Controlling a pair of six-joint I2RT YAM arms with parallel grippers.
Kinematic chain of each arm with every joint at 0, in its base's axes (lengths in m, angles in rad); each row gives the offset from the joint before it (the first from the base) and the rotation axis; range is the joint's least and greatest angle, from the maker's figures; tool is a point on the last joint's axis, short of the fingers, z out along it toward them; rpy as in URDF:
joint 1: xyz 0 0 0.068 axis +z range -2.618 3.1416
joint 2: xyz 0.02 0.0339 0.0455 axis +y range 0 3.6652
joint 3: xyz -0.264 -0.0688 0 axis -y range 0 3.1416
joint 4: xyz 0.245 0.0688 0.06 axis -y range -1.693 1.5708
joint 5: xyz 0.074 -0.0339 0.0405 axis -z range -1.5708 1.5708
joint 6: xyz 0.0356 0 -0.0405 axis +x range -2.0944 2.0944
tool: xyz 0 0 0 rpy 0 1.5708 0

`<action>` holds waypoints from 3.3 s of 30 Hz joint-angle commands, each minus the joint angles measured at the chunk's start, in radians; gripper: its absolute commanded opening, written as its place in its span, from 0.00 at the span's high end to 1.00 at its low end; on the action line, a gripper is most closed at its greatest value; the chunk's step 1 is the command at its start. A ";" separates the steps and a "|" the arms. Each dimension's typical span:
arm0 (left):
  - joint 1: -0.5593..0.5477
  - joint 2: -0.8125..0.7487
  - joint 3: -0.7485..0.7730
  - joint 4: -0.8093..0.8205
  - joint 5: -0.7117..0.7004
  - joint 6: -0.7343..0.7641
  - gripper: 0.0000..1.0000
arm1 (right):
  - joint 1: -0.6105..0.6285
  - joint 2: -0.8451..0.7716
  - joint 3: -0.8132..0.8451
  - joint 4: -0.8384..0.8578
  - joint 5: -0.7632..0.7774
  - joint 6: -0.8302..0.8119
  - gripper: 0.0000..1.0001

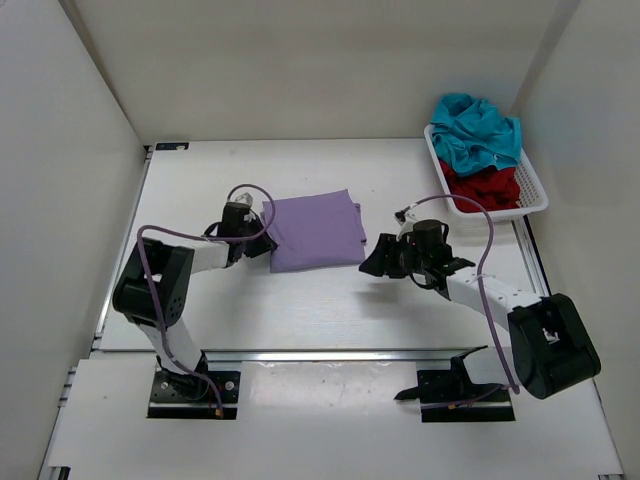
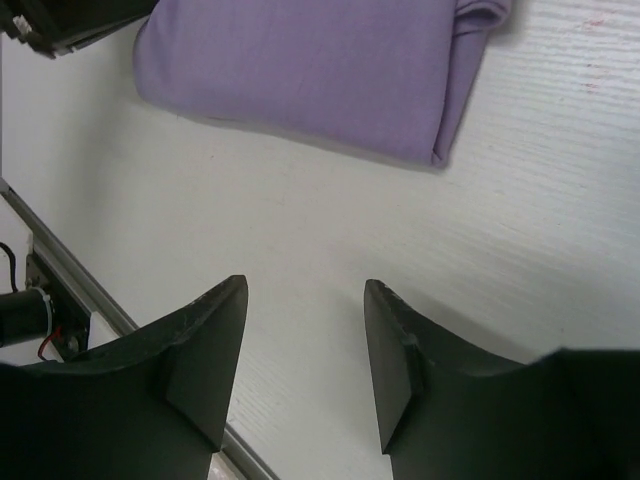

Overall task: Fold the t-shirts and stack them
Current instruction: Put the neatly folded tshirt into the corner of the board with the left arm

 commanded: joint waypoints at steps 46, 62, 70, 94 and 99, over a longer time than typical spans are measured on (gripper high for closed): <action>0.643 -0.110 0.010 0.136 -0.158 -0.364 0.63 | 0.089 0.183 0.106 0.066 -0.195 -0.039 0.54; 0.212 0.125 0.212 -0.002 -0.111 -0.331 1.00 | 0.057 0.046 0.021 0.078 -0.166 0.002 0.76; 0.264 0.368 0.441 -0.056 -0.065 -0.354 1.00 | 0.068 0.081 0.069 0.069 -0.173 0.005 0.77; 0.465 0.764 1.195 -0.236 0.034 -0.340 0.86 | 0.049 0.203 0.196 -0.001 -0.189 0.011 0.70; 0.379 0.681 1.131 -0.190 0.036 -0.320 0.74 | 0.031 0.186 0.253 -0.049 -0.141 -0.010 0.49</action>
